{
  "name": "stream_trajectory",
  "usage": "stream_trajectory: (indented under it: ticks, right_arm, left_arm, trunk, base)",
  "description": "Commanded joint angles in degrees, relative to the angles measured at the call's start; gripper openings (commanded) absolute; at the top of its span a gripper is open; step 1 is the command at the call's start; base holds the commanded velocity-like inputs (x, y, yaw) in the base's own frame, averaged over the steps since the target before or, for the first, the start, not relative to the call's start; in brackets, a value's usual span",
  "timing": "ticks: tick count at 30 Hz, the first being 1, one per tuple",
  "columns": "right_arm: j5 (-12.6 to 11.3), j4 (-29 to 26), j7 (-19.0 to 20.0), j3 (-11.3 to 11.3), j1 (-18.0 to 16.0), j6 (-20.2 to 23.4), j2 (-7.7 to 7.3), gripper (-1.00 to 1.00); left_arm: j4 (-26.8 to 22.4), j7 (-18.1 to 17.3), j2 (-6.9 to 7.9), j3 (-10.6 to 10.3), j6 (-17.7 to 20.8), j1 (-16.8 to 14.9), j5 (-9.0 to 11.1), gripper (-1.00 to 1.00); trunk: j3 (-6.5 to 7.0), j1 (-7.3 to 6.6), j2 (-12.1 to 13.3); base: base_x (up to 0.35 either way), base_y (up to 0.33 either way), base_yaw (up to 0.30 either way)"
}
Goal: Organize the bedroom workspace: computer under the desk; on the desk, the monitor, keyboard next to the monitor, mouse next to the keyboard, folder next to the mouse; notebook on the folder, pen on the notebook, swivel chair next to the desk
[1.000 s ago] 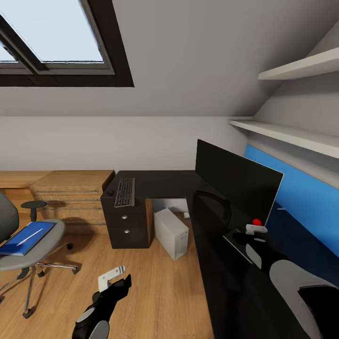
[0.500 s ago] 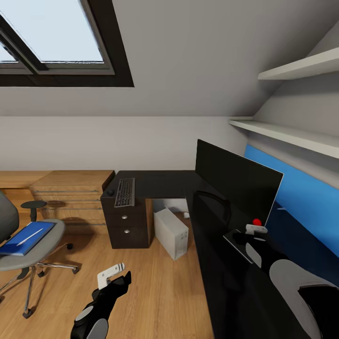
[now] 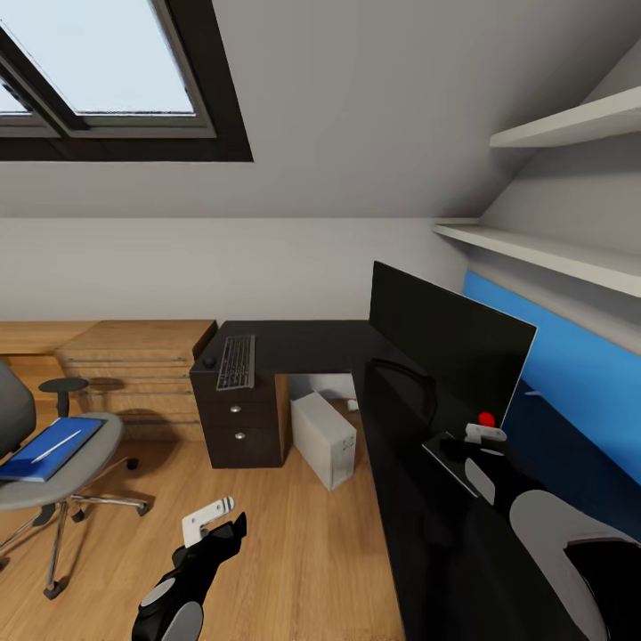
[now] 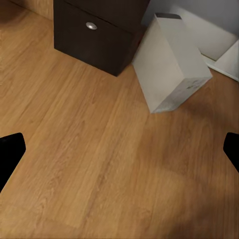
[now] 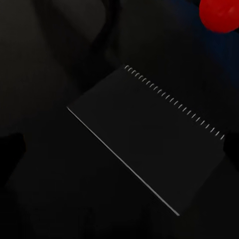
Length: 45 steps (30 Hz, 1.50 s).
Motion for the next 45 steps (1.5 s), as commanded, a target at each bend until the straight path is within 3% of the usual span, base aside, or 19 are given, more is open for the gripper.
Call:
stream_trajectory:
  ticks: [1, 45]
  right_arm:
    - [-0.5, -0.1, -0.3, 0.5, 0.0, 0.4, -0.04, 1.00]
    - [-0.5, -0.1, -0.2, 0.6, 0.0, 0.2, -0.21, 1.00]
  left_arm:
    - [-0.1, 0.5, 0.06, -0.1, 0.1, -0.1, 0.3, 1.00]
    - [-0.1, 0.5, 0.14, -0.1, 0.1, -0.1, 0.3, 1.00]
  trunk:
    - [-0.17, 0.01, -0.1]
    - [-3.98, 0.01, -0.1]
  base:
    - [0.000, 0.000, 0.000]
    - [0.000, 0.000, 0.000]
